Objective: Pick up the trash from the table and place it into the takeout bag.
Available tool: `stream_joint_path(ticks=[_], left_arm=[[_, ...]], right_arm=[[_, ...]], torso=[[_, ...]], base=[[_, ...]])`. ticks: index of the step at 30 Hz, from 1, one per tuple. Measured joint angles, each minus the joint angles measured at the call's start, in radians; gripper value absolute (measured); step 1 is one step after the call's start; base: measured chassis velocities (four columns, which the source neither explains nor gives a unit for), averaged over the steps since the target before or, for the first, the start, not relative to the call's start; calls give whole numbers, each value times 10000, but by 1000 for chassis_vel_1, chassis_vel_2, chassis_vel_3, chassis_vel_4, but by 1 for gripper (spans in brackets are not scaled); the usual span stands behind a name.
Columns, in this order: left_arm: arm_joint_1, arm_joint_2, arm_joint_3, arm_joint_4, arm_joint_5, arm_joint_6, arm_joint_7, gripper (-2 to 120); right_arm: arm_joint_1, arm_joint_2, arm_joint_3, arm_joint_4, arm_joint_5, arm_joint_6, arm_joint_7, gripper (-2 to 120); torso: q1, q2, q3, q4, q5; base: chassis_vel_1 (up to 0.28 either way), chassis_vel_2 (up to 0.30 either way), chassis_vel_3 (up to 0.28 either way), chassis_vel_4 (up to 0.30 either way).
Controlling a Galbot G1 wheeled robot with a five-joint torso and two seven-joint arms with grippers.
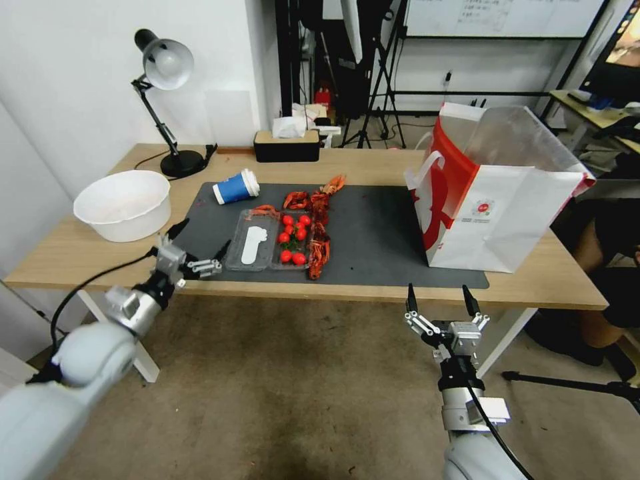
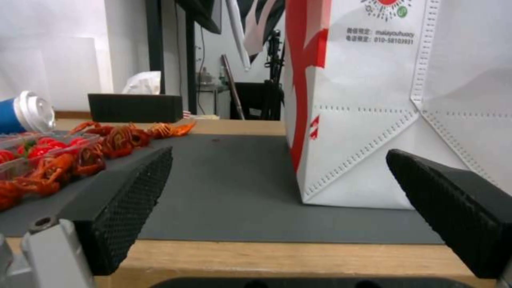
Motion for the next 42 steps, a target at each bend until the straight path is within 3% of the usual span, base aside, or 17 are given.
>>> stream_joint_path(ticks=[1, 3, 4, 6, 8, 10, 15, 17, 19, 34, 38, 40, 41, 42], left_arm=[[-899, 167, 563, 592, -275, -17, 314, 100], [-1120, 194, 696, 729, -324, -27, 397, 100], [-2263, 280, 1387, 1408, -556, -79, 770, 100], [-2434, 286, 1506, 1513, -584, -95, 815, 100], [-3697, 285, 2513, 2284, -848, -176, 1116, 100], [-4794, 157, 3504, 3067, -1135, -204, 1532, 100], [-5956, -86, 4424, 3979, -1316, -208, 1876, 100], [-7044, -390, 5146, 4972, -1446, -206, 2343, 100], [-7477, -519, 5445, 5389, -1483, -170, 2594, 100], [-8423, -872, 6260, 6436, -1606, -29, 3281, 100], [-9004, -1152, 6712, 7099, -1627, 98, 3727, 100], [-9601, -1521, 7152, 7955, -1614, 150, 4051, 100], [-9601, -1521, 7152, 7955, -1614, 150, 4051, 100], [-9899, -1738, 7360, 8556, -1554, 161, 4232, 100]], right_arm=[[-3, 43, 23, -9, -28, -15, 6, 100], [-6, 52, 31, -10, -34, -17, 9, 100], [-22, 91, 48, -12, -64, -41, 15, 100], [-27, 99, 57, -12, -71, -44, 17, 100], [-73, 143, 103, -4, -109, -57, 26, 100], [-138, 170, 171, 48, -127, -76, 37, 100], [-167, 172, 245, 85, -133, -103, 60, 100], [-170, 168, 296, 157, -134, -168, 86, 100], [-167, 166, 311, 187, -135, -191, 96, 100], [-144, 176, 332, 198, -134, -209, 110, 100], [-133, 197, 338, 197, -130, -212, 117, 100], [-129, 215, 348, 196, -121, -212, 129, 100], [-129, 215, 348, 196, -121, -212, 129, 100], [-128, 224, 350, 184, -116, -212, 134, 100]], torso=[[0, 0, 0, 0, 2], [0, 0, 0, 1, 3], [0, 0, 0, -2, 2], [1, 0, 0, -3, 3], [1, 0, 0, -6, 6], [1, 1, 0, -1, 2], [1, 1, 0, -2, 1], [1, 1, 0, -3, 5], [1, 2, 0, -3, 3], [1, 1, 0, 2, 2], [1, 2, -1, -1, 7], [1, 2, -1, -4, 4], [1, 2, -1, -4, 4], [1, 1, -1, -1, 5]], base=[[0, 0, 0, 0], [0, 0, 0, 0], [0, 0, 0, 0], [0, 0, 0, 0], [0, 0, 0, 0], [0, 0, 0, 0], [0, 0, 0, 0], [0, 0, 0, 0], [0, 0, 0, 0], [0, 0, 0, 0], [0, 0, 0, 0], [0, 0, 0, 0], [0, 0, 0, 0], [0, 0, 0, 0]])
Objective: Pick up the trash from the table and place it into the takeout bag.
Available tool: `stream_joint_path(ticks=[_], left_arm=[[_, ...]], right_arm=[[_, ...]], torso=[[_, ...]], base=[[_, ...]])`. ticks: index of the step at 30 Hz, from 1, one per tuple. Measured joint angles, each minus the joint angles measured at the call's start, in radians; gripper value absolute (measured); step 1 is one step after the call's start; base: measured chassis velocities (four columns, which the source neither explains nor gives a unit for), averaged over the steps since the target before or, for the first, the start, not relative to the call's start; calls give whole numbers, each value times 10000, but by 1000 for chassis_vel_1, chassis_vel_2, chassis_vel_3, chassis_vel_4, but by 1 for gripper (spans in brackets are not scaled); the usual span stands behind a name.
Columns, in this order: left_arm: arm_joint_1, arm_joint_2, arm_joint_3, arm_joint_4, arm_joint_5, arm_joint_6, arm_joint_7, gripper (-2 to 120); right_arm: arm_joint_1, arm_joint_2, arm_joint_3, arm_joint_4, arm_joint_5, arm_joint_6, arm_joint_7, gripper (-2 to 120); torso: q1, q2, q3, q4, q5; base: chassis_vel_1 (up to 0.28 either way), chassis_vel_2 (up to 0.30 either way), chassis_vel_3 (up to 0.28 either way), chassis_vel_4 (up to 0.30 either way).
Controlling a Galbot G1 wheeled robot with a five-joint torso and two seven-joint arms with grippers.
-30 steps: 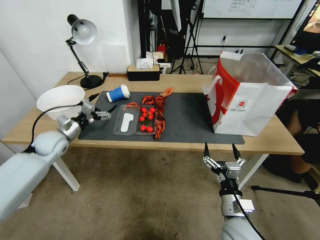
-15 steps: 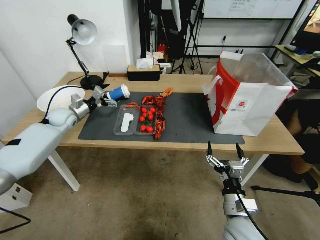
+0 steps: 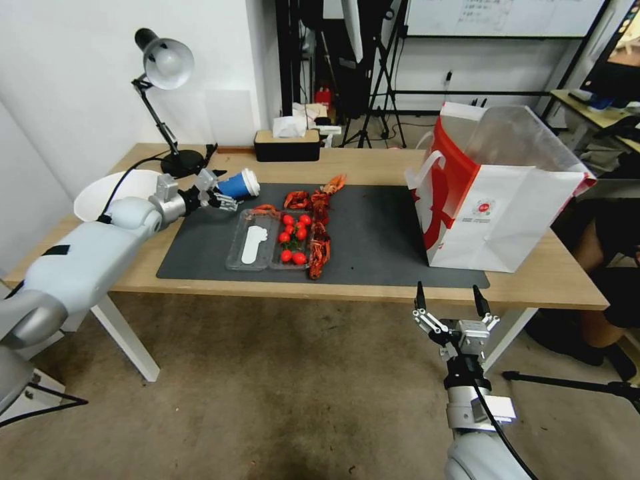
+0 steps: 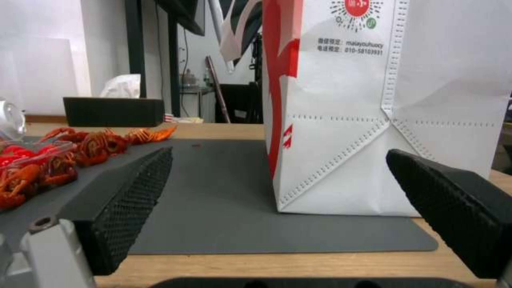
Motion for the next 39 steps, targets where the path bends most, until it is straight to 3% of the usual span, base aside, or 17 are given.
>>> stream_joint_path(ticks=[4, 11, 31, 37, 39], left_arm=[[-466, -635, 151, 1332, 420, -23, 382, 100], [-963, -1364, 155, 2642, 1059, -246, 934, 100], [-1374, -1737, 503, 3334, 1423, 308, 1003, 99], [-1393, -1734, 502, 3366, 1468, 360, 958, 82], [-1393, -1728, 496, 3375, 1516, 366, 950, 71]], right_arm=[[66, 2, 1, -19, 12, 4, 6, 100], [115, -16, -2, -58, 22, 17, 8, 100], [99, -15, -6, -98, 42, 114, 17, 100], [109, -14, -11, -106, 46, 118, 17, 100], [113, -19, -12, -106, 48, 120, 20, 100]], torso=[[0, 0, 1, -1, -1], [-2, 0, 0, 0, -1], [-1, 0, -1, -1, -2], [-2, 0, -1, 1, -2], [-1, 1, -1, 0, -1]], base=[[0, 0, 0, 0], [0, 0, 0, 0], [0, 0, 0, 0], [0, 0, 0, 0], [0, 0, 0, 0]])
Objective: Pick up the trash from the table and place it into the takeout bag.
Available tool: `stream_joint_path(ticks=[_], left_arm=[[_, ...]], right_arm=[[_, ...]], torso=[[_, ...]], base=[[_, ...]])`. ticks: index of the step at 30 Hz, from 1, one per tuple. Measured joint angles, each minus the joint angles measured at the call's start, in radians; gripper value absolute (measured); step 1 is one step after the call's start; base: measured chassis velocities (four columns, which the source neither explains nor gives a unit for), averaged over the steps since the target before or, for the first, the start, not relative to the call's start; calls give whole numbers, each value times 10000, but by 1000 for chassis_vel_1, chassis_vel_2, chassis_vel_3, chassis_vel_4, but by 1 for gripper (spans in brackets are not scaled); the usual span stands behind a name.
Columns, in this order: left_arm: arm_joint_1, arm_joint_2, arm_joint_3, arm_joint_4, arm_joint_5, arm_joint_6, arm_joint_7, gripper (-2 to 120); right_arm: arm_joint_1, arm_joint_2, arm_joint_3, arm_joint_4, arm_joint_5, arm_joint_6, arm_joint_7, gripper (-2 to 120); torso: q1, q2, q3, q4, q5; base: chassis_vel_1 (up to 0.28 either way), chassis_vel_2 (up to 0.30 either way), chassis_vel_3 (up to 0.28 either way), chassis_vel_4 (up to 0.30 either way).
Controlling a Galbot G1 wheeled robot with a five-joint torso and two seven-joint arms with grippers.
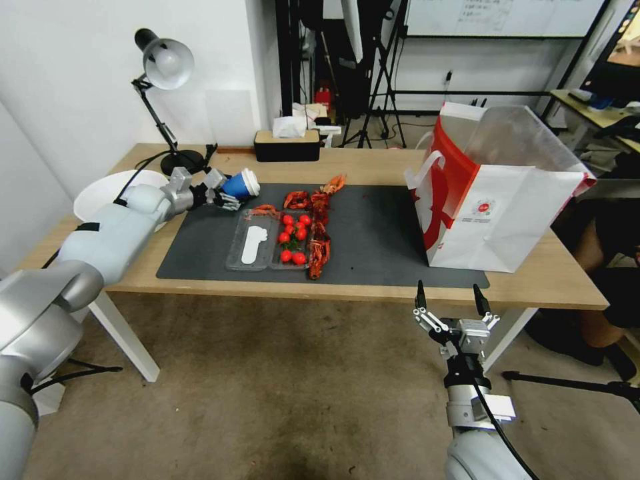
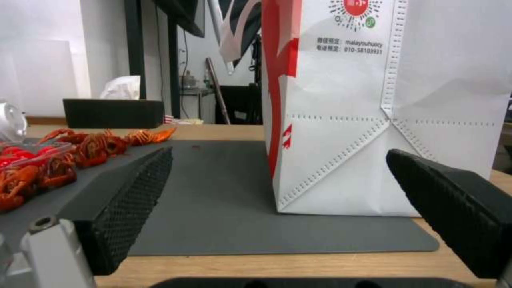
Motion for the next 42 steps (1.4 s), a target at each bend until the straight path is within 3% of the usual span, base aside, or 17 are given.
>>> stream_joint_path(ticks=[9, 11, 17, 25, 36, 42], left_arm=[[27, 18, -105, -57, 20, -49, -17, 44], [42, 25, -195, -186, -5, -165, -17, 32], [0, 40, -347, -612, -257, -361, -11, 13], [-189, 72, -401, -1110, -604, -542, 6, 1], [-823, -267, 299, -4577, -3667, -13, -1188, 0], [-1113, -705, 651, -5560, -4326, 181, -1715, 0]], right_arm=[[-17, -3, 3, 0, 3, 3, 9, 100], [-33, -3, 5, 2, 3, 5, 13, 100], [-24, 7, 6, 30, 2, 6, 17, 100], [-18, -2, 9, 40, 2, 4, 18, 100], [2, 45, -1, 38, -4, -17, 17, 100], [-16, 59, 26, 38, -7, -19, 17, 100]], torso=[[0, 0, 0, 0, -1], [0, 0, 0, 0, -1], [0, 0, 2, -1, -1], [0, 0, 2, 1, -1], [0, 0, 0, -3, 4], [0, 1, 0, 1, 1]], base=[[0, 0, 0, 0], [0, 0, 0, 0], [0, 0, 0, 0], [0, 0, 0, 0], [0, 0, 0, 0], [0, 0, 0, 0]])
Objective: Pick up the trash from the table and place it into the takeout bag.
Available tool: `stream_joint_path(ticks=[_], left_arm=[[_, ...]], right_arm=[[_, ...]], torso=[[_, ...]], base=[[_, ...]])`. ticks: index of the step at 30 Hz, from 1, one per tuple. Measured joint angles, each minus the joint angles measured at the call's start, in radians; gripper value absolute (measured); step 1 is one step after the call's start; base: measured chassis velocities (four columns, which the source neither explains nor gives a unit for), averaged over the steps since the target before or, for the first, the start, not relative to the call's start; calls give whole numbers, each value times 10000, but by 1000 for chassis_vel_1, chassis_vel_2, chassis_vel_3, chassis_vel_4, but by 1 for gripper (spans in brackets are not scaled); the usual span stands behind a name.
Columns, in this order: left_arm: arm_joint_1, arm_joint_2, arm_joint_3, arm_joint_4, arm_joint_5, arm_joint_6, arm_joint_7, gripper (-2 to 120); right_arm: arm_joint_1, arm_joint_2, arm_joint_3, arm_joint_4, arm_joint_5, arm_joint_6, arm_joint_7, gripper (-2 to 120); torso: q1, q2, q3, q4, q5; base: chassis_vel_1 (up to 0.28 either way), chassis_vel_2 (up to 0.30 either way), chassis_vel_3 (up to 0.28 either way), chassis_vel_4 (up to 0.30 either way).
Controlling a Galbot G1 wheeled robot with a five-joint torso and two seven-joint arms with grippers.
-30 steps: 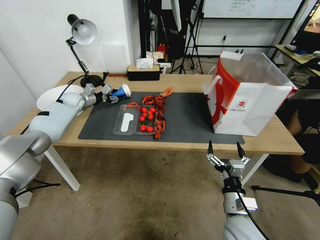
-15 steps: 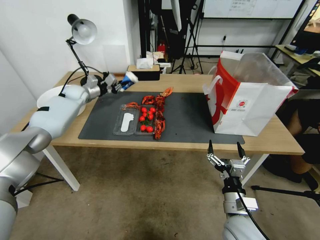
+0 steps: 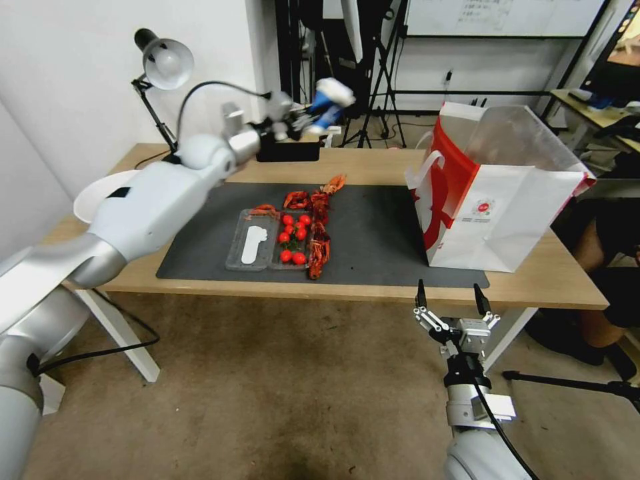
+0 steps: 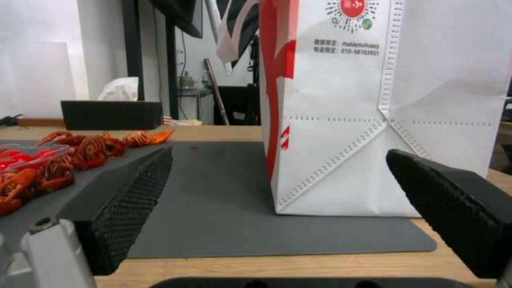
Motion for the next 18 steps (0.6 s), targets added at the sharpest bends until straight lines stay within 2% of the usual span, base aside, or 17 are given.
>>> stream_joint_path(ticks=[6, 7, 8, 15, 18], left_arm=[[-575, -1019, 486, -283, -482, 75, -426, 0], [-723, -1386, 605, -275, -566, 95, -499, 0], [-723, -1386, 605, -275, -566, 95, -499, 0], [-1225, -2806, 937, 213, -724, 112, -583, 0], [-1312, -3136, 1008, 342, -763, 134, -603, 0]], right_arm=[[24, 72, -1, 0, -12, -13, -2, 100], [23, 104, -7, 0, -23, -16, -3, 100], [23, 104, -7, 0, -23, -16, -3, 100], [-36, 202, -1, 1, -43, -17, -8, 100], [-48, 221, 3, 1, -47, -14, -8, 100]], torso=[[0, 0, 0, -1, 2], [0, 0, 1, -3, 1], [0, 0, 1, -3, 1], [0, 0, 1, -1, 0], [0, 0, 0, -2, 1]], base=[[0, 0, 0, 0], [0, 0, 0, 0], [0, 0, 0, 0], [0, 0, 0, 0], [0, 0, 0, 0]])
